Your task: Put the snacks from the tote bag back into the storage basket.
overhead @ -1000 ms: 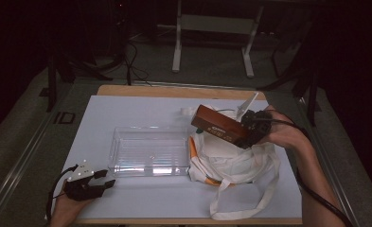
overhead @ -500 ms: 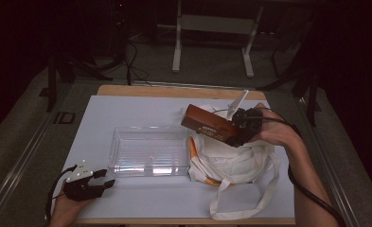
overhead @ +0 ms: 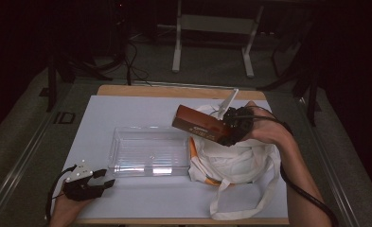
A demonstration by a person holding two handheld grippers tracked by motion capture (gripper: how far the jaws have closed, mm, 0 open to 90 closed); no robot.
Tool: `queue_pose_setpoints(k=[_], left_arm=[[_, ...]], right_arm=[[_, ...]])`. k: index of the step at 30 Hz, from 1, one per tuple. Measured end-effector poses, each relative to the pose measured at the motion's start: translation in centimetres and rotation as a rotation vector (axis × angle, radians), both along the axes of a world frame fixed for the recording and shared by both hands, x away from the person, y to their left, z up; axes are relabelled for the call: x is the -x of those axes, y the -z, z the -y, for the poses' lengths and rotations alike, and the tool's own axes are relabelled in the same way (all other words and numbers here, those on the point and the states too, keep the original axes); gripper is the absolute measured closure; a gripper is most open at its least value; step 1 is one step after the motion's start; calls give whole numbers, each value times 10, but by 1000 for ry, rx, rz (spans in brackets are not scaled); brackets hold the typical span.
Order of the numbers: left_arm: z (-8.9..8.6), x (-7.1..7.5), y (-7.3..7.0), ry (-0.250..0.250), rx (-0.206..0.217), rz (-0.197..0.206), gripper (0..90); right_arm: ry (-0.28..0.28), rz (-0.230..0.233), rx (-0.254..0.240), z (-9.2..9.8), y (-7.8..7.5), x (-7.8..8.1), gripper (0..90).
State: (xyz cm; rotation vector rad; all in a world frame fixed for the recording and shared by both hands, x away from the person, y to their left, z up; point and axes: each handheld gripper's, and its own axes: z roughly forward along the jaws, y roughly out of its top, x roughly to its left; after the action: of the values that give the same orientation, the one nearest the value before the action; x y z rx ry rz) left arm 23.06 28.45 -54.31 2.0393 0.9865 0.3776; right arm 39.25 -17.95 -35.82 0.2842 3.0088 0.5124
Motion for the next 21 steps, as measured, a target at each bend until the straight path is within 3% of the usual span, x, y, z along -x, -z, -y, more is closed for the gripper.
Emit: queue_pose_setpoints(k=[21], left_arm=[[0,0,0,-4,-6,3,429]], right_arm=[[-60,6,11,-29,4,4,433]])
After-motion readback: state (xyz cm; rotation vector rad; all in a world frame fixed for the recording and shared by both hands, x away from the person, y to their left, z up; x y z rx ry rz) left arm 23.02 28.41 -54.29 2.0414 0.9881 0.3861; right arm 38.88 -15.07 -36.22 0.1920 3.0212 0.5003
